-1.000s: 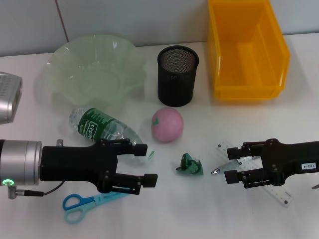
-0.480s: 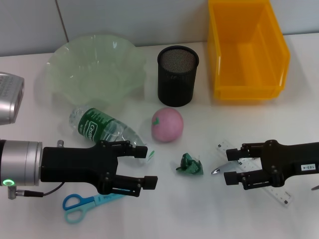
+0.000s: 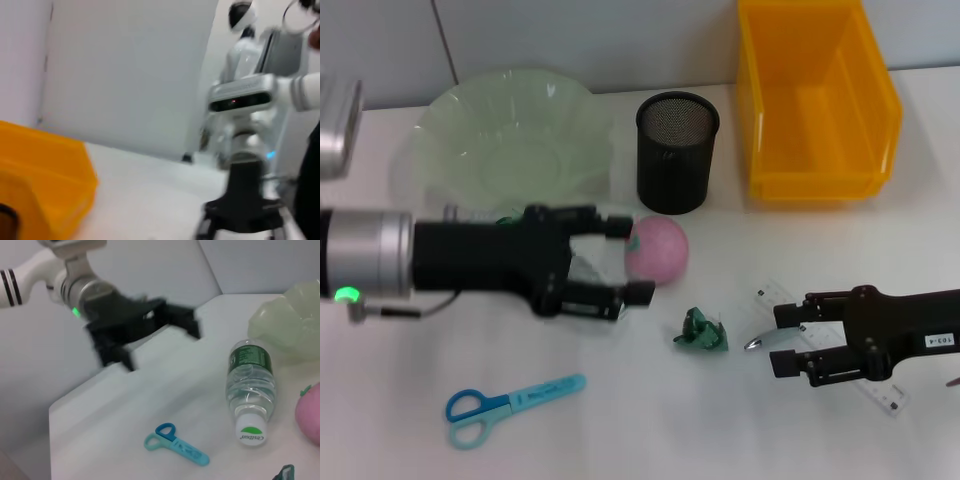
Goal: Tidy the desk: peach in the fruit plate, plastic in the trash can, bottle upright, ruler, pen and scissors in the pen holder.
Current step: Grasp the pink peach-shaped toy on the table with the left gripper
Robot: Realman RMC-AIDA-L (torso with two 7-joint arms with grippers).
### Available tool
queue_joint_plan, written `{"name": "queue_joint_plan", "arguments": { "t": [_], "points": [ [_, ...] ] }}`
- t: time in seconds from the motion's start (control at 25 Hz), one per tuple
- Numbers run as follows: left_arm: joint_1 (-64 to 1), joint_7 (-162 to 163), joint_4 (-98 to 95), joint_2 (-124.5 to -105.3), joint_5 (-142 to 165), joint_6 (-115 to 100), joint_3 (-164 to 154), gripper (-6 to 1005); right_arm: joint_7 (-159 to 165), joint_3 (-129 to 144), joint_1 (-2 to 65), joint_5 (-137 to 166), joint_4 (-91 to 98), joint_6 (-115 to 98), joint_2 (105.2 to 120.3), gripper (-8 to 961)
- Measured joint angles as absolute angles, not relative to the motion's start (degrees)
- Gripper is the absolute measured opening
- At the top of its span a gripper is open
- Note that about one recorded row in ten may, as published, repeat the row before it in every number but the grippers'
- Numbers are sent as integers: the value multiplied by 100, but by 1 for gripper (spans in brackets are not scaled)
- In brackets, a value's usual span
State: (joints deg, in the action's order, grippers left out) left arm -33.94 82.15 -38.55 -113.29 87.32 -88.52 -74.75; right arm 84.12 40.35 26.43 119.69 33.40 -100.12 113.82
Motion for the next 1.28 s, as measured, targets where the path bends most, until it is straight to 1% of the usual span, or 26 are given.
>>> {"name": "queue_joint_plan", "arguments": {
  "t": [0.08,0.2,0.28,0.36,0.4,0.44,0.48,0.64,0.76,1.28],
  "points": [
    [-3512,8300,-4052,-11340,8956,-8640,-7426,872,8426,4033,2629,11973,3340,-10016,11382,791],
    [-3870,8557,-4407,-11448,9755,-8257,-7252,872,8445,4032,2612,11977,3341,-10017,11382,791],
    [-4149,8798,-4602,-11573,10371,-8110,-7146,872,8450,4032,2611,11979,3342,-10015,11382,791],
    [-4451,9113,-4824,-11747,11141,-7989,-7091,871,8454,4029,2621,11979,3357,-10016,11382,791],
    [-4571,9216,-4900,-11796,11365,-7932,-7096,871,8456,4023,2628,11979,3363,-10016,11381,791],
    [-4571,9216,-4900,-11796,11365,-7932,-7096,871,8459,4021,2636,11979,3365,-10017,11381,791],
    [-4832,9539,-5006,-11869,11952,-7638,-7245,871,8463,4019,2645,11976,3369,-10016,11381,791],
    [-5020,9870,-4970,-11881,12139,-6962,-7725,870,8468,3989,2657,11953,3375,-10016,11382,791],
    [-5017,10011,-4964,-11882,12166,-6547,-8158,870,8468,3985,2677,11945,3375,-9995,11382,791],
    [-5236,10484,-4363,-11913,12333,-5708,-9190,805,8476,3972,2716,11935,3356,-10001,11382,791]
  ]
}}
